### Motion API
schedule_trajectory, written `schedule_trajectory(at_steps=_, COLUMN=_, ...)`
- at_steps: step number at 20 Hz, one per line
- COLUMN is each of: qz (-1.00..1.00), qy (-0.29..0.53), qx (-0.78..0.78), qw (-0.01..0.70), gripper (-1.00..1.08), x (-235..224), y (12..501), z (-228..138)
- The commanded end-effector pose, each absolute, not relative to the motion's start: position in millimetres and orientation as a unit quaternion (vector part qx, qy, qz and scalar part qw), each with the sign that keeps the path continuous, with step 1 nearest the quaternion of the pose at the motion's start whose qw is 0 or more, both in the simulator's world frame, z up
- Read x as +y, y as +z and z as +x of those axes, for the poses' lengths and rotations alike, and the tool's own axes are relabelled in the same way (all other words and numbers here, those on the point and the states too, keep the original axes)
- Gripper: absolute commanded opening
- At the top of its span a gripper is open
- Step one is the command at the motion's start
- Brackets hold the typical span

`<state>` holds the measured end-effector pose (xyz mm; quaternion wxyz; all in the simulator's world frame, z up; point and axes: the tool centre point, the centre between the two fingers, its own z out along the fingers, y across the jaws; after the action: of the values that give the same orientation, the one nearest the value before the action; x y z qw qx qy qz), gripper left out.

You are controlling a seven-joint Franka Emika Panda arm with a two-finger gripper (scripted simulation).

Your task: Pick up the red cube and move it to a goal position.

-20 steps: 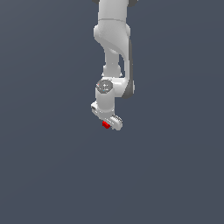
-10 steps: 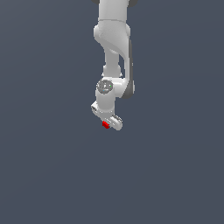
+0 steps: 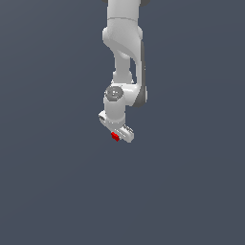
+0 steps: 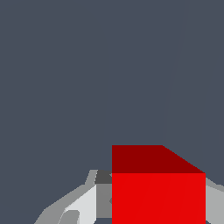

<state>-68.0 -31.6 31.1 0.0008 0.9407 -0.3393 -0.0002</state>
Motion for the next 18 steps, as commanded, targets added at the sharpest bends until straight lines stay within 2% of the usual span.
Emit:
schedule_trajectory(at_steps=1, qz=0.941, qy=0.000, qx=-0.339, qw=0.001, gripper=-1.00, x=-33.2, y=40.7, z=-62.7)
schedule_trajectory(at_steps=11, qz=0.941, qy=0.000, qx=-0.340, qw=0.001, gripper=-1.00, x=-43.3, y=100.5, z=-29.1)
schedule_trajectory(at_steps=18, qz=0.941, qy=0.000, qx=-0.340, qw=0.001, gripper=-1.00, x=-47.4, y=124.5, z=-13.8)
